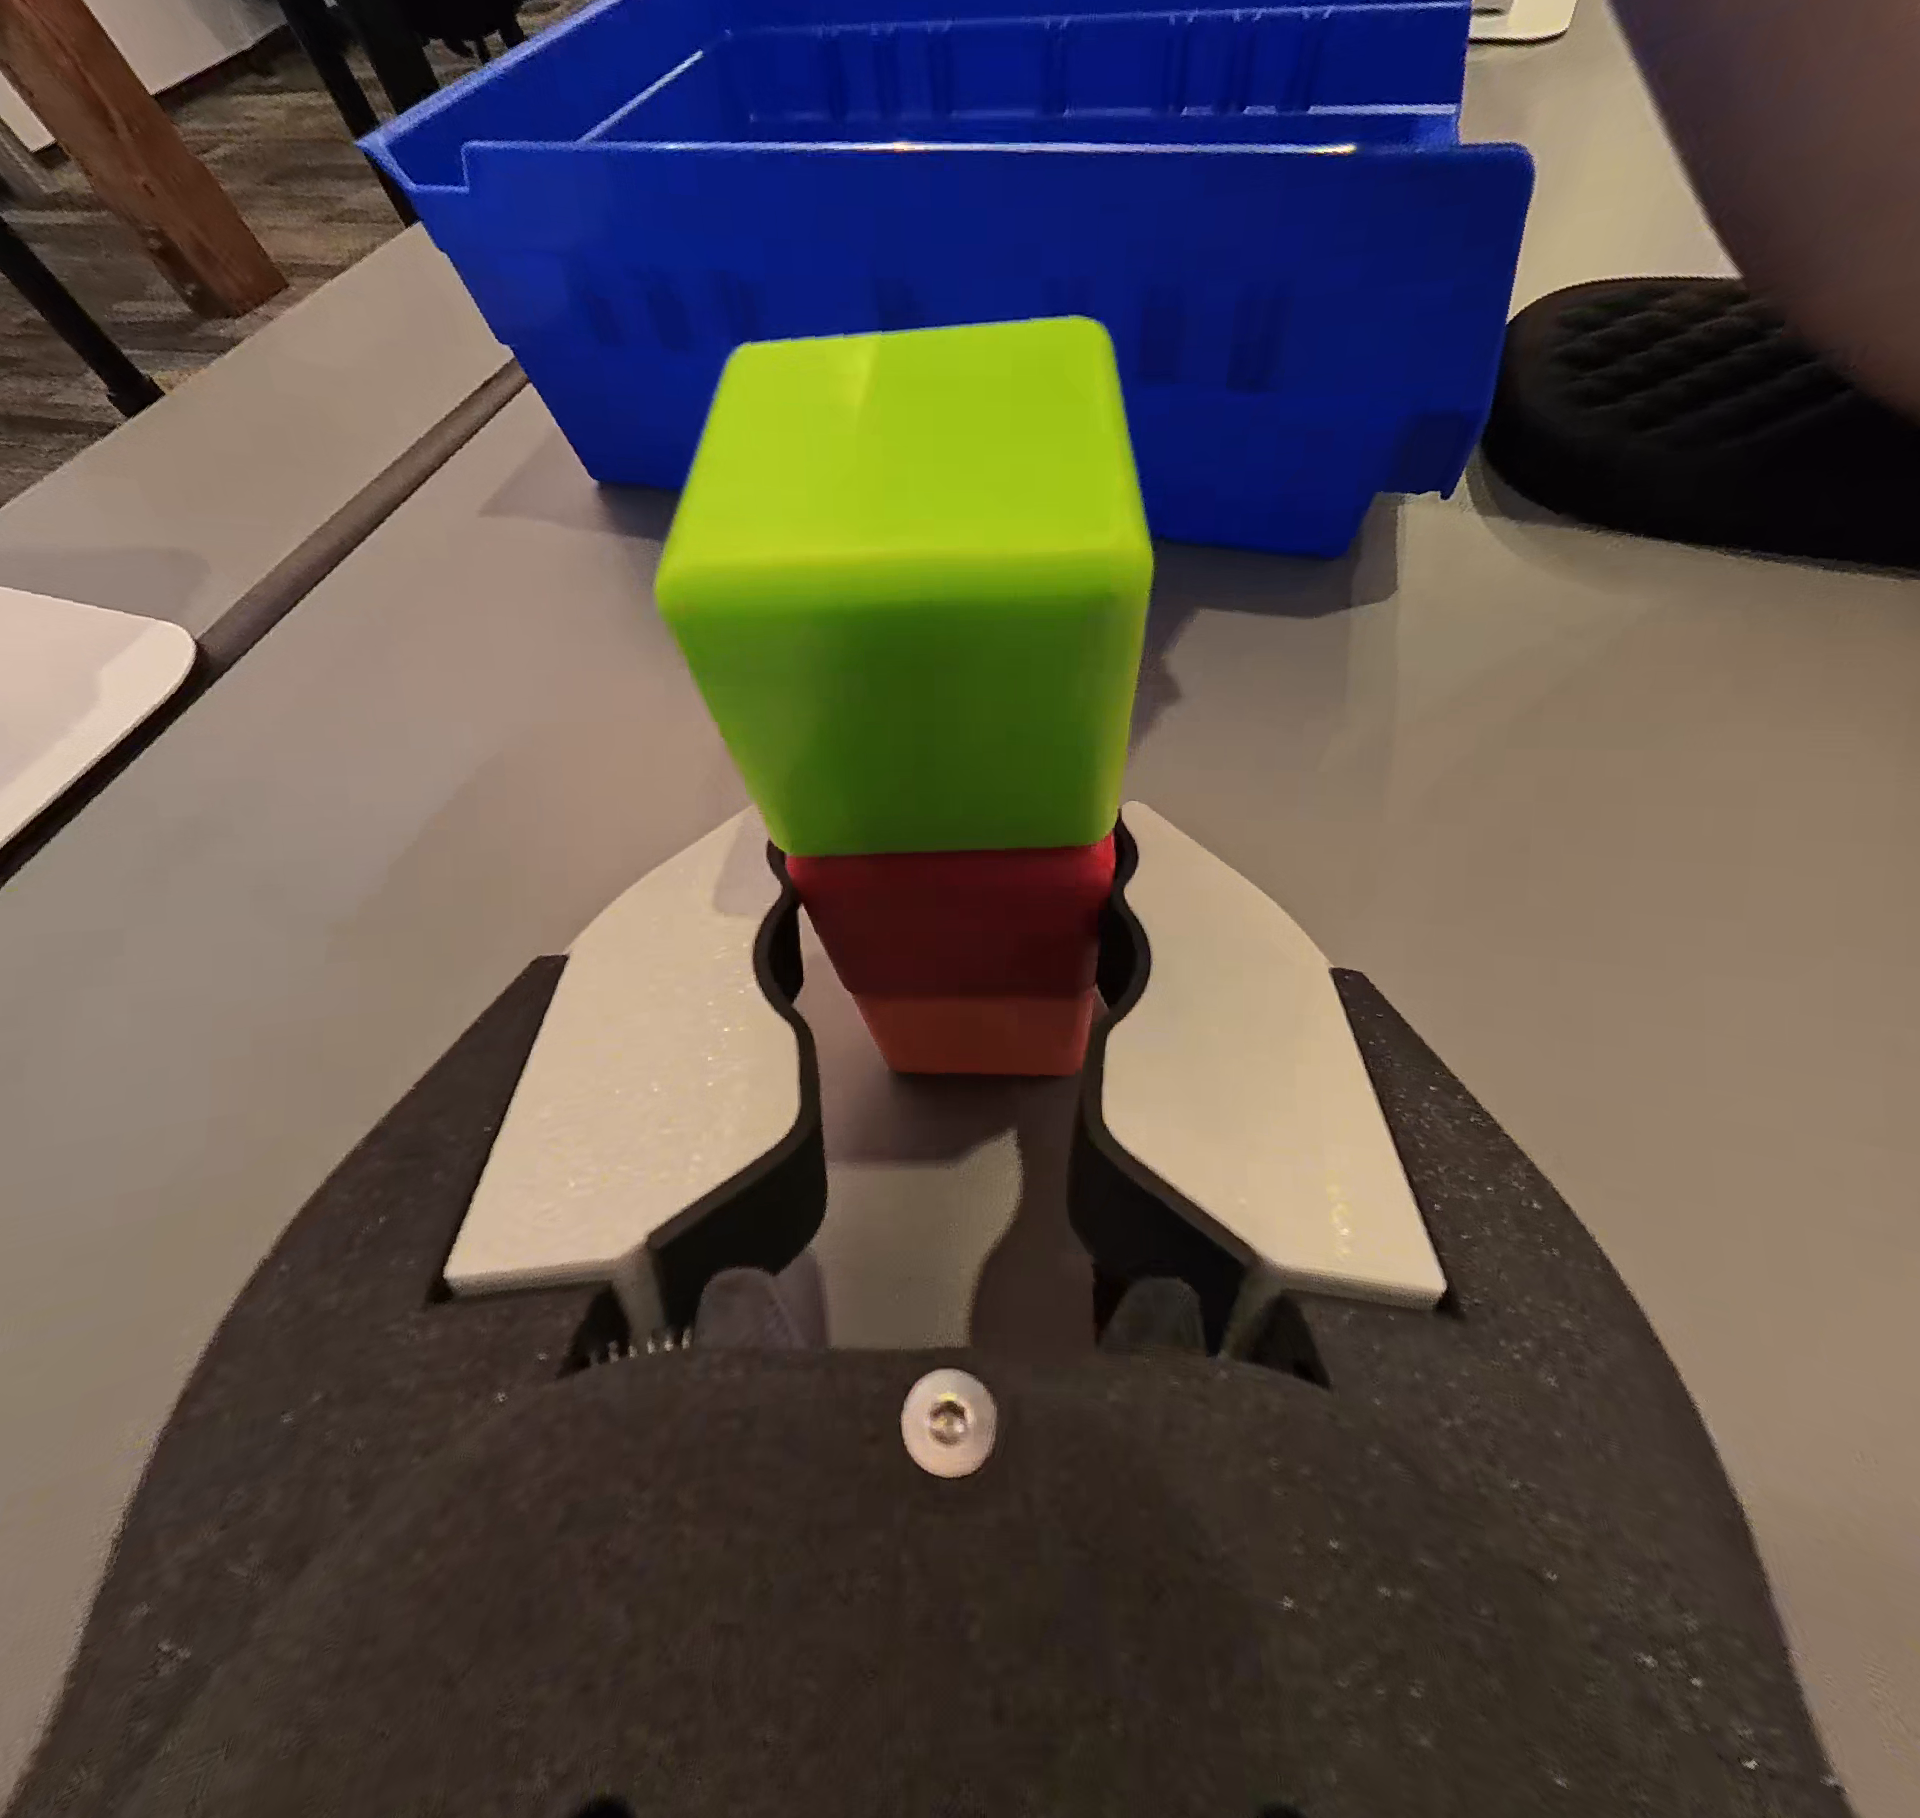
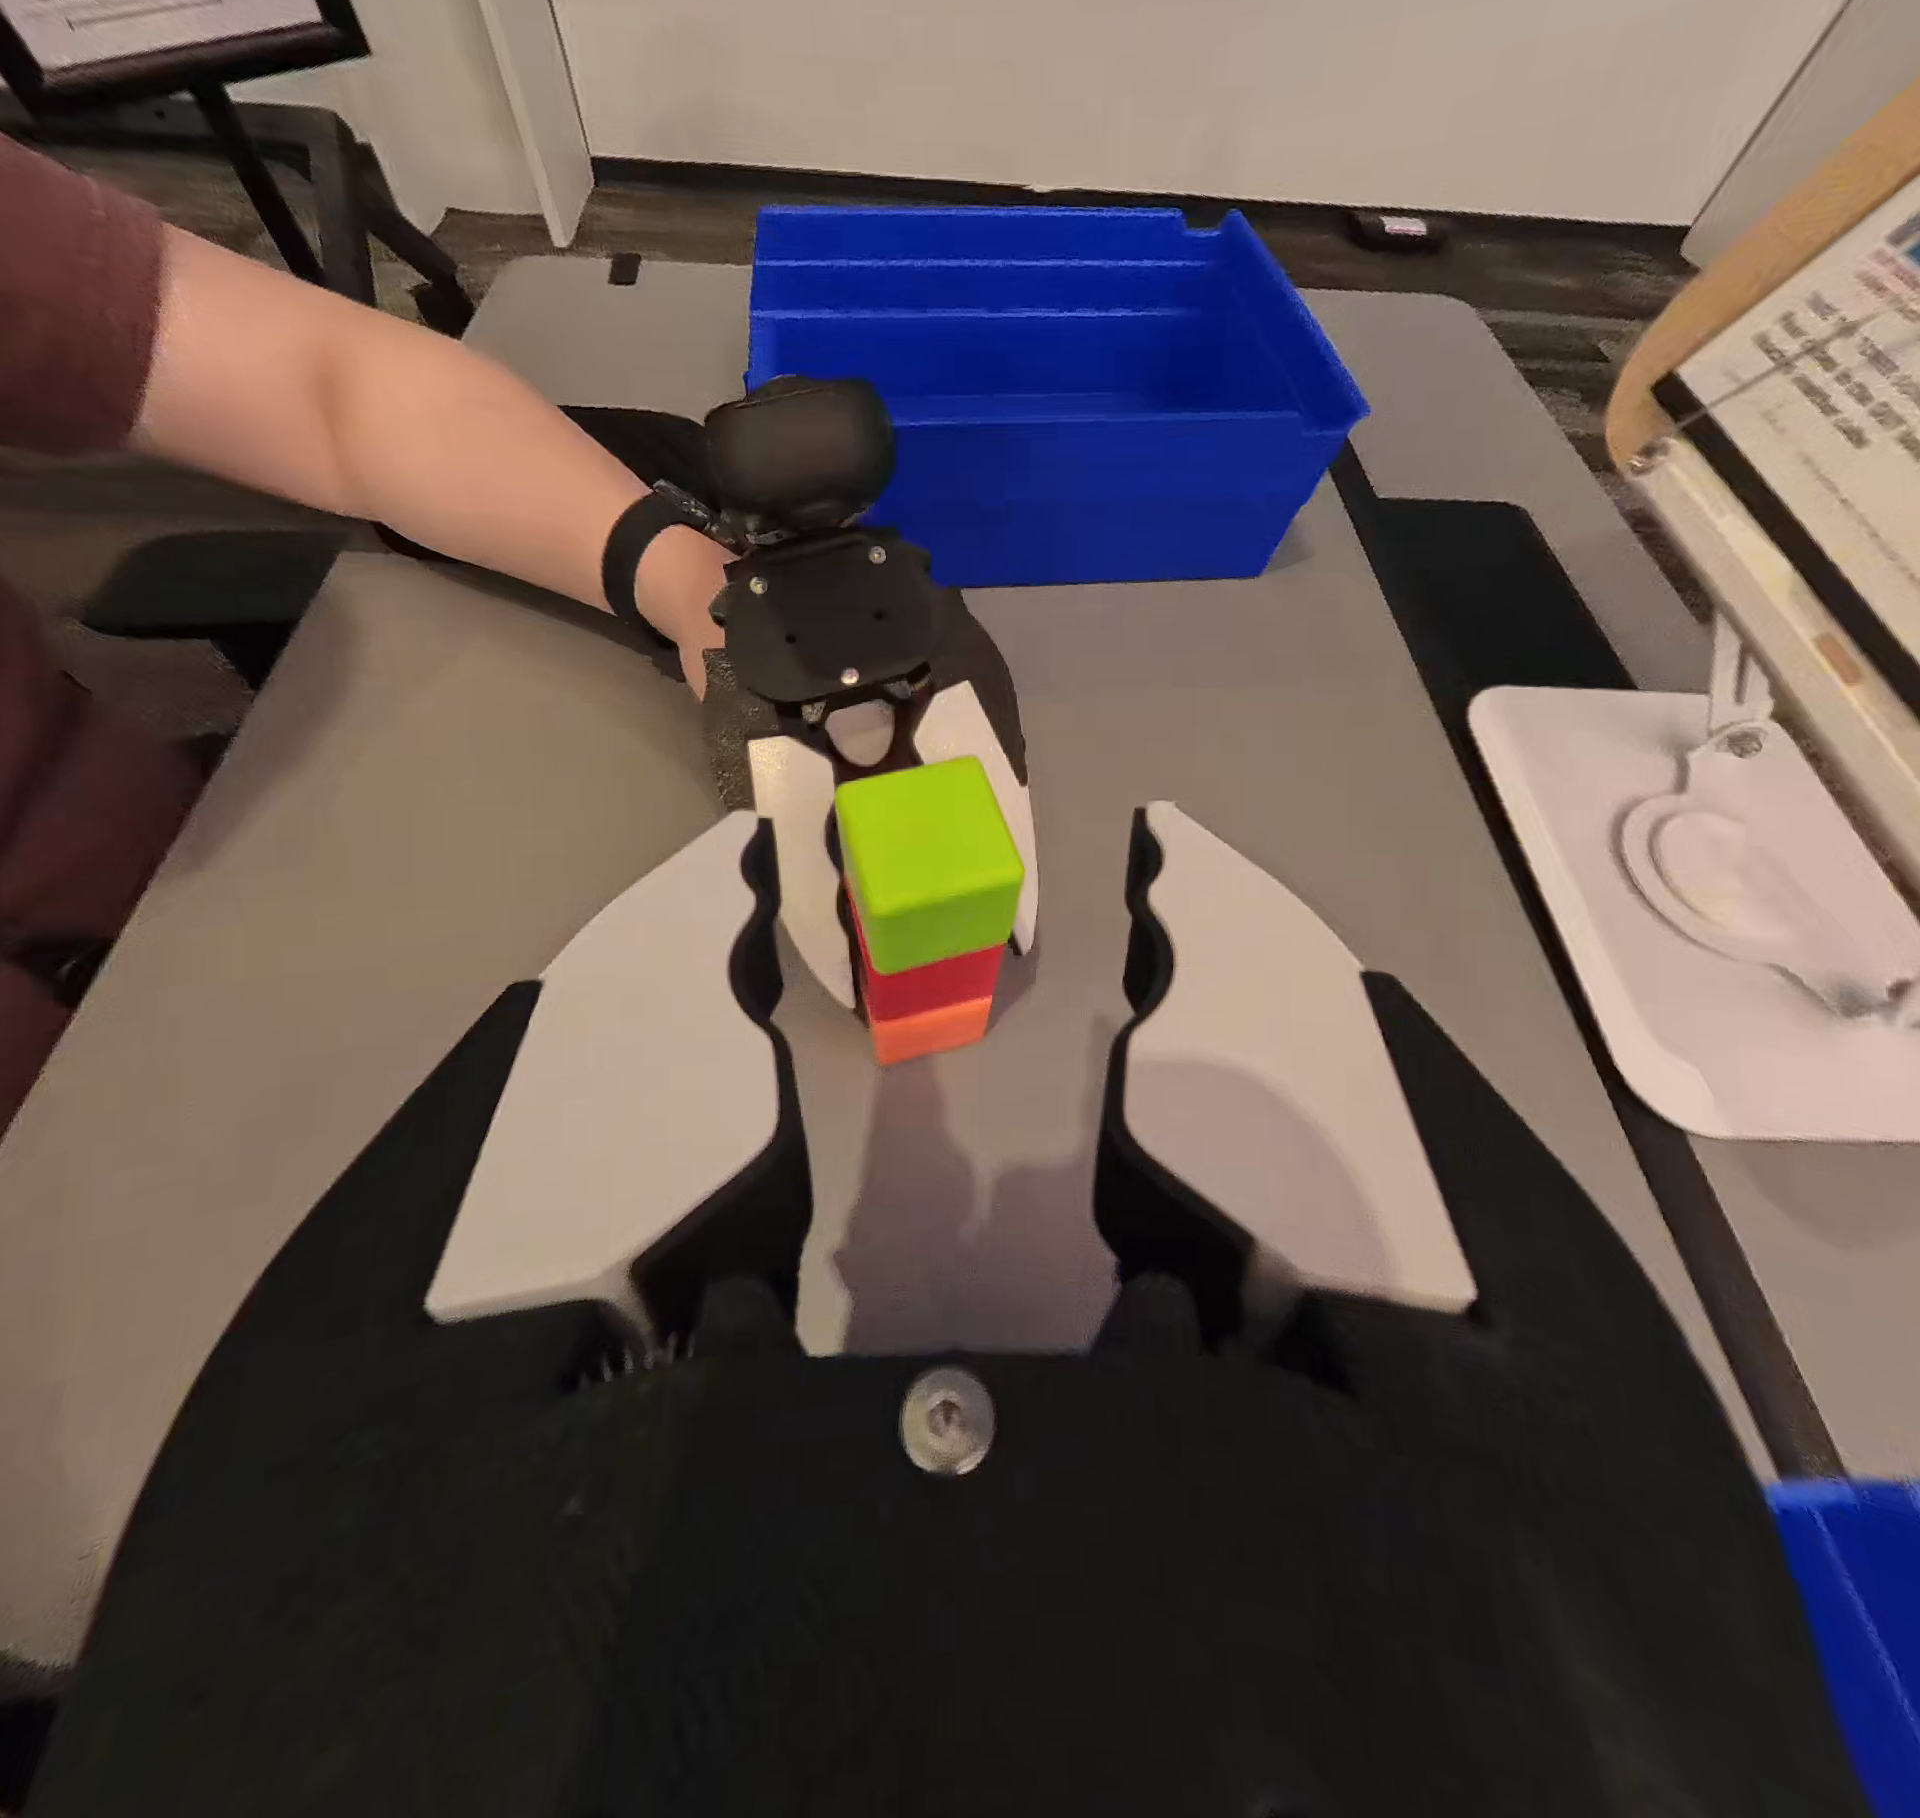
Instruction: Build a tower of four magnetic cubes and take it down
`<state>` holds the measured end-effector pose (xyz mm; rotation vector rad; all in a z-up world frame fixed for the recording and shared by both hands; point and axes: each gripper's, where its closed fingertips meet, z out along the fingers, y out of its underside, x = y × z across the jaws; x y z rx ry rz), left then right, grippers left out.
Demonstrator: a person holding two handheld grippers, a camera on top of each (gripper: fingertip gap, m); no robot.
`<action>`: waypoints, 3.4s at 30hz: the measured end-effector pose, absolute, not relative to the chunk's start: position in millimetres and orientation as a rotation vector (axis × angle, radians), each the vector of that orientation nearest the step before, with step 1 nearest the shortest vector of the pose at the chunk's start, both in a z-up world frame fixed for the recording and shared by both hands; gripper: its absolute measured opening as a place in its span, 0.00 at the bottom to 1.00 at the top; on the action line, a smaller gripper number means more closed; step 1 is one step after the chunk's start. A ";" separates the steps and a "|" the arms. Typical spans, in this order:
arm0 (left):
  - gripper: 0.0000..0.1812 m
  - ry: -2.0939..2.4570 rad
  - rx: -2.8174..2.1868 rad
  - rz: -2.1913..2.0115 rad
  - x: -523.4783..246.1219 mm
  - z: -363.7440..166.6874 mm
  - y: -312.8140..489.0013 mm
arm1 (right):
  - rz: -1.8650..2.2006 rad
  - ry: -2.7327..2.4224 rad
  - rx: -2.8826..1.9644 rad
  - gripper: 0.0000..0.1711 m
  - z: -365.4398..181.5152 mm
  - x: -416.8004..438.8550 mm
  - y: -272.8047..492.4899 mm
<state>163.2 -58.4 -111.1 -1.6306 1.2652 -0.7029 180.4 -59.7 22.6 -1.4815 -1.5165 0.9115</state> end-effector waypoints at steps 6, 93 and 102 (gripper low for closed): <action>0.29 1.297 -1.634 -0.764 165.7 -111.7 -62.2 | 0.881 -1.658 -1.538 0.41 -20.3 153.5 -61.2; 0.27 1.489 -1.867 -0.638 162.6 -155.3 -65.9 | 0.629 -1.912 -1.701 0.37 -75.1 154.1 -70.6; 0.27 1.509 -1.854 -0.645 163.3 -155.5 -67.4 | 0.497 -1.973 -1.765 0.29 -94.9 150.0 -66.3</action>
